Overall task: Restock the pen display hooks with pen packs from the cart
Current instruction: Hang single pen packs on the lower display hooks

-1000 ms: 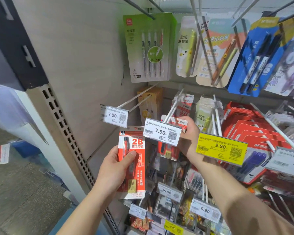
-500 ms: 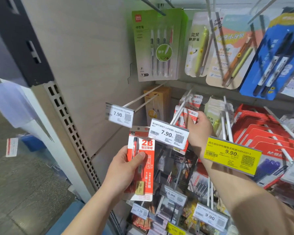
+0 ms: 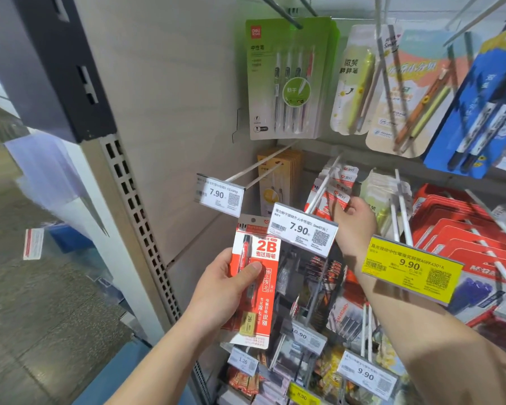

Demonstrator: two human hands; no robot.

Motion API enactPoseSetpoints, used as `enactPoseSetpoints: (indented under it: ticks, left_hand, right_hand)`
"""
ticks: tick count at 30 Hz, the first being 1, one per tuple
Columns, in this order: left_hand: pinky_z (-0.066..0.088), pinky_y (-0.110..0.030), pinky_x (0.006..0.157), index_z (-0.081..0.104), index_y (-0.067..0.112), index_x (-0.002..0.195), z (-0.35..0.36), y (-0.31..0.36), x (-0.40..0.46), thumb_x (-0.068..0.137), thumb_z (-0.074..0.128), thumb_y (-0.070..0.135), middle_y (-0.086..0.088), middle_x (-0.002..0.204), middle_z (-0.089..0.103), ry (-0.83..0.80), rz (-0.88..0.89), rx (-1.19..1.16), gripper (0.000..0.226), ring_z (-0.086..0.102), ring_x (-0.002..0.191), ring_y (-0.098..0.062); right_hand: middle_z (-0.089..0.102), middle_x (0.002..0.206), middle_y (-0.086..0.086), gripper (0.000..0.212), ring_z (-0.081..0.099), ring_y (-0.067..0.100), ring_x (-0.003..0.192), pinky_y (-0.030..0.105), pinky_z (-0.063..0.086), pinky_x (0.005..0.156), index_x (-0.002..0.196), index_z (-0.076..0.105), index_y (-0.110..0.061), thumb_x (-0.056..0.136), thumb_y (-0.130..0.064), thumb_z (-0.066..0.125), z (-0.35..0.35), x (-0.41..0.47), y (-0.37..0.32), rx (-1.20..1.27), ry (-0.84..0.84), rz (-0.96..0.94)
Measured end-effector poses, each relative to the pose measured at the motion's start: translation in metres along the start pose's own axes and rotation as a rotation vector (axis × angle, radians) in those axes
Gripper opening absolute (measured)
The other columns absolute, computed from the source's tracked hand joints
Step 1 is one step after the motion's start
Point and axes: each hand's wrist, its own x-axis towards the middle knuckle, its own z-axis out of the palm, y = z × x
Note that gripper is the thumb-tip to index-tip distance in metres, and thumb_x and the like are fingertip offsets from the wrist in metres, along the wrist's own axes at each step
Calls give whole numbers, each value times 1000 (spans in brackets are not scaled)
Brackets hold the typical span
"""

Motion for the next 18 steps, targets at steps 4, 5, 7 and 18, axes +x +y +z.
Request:
enactPoseSetpoints:
  ticks: [4, 5, 7, 18]
  left_hand:
    - [58, -55, 95, 67, 25, 115, 2, 3, 2, 98, 70, 27, -4, 101, 80, -10, 22, 18, 18, 78, 91, -29]
    - [57, -56, 96, 67, 24, 115, 2, 4, 2, 97, 71, 27, -4, 101, 80, -12, 34, 21, 18, 78, 91, -29]
    - [56, -56, 97, 67, 23, 115, 3, 6, 4, 97, 71, 26, -5, 101, 80, -17, 52, 19, 19, 78, 92, -29]
    - [58, -55, 96, 64, 19, 118, 20, 3, 5, 97, 72, 25, -9, 105, 79, -195, 29, 49, 23, 77, 95, -33]
  right_hand:
    - [73, 109, 11, 38, 70, 23, 95, 30, 53, 82, 120, 65, -10, 86, -28, 71, -4, -12, -3, 164, 26, 92]
    - [69, 116, 16, 43, 67, 25, 102, 30, 51, 88, 125, 61, -3, 87, -21, 72, -5, -18, -5, 211, 60, 91]
    - [62, 120, 13, 53, 60, 24, 110, 34, 47, 97, 128, 55, -3, 83, -30, 67, -8, -38, -2, 228, 129, 32]
    - [79, 105, 6, 30, 73, 37, 99, 48, 58, 82, 113, 70, -17, 94, -40, 73, -24, -122, -28, 558, -279, 295]
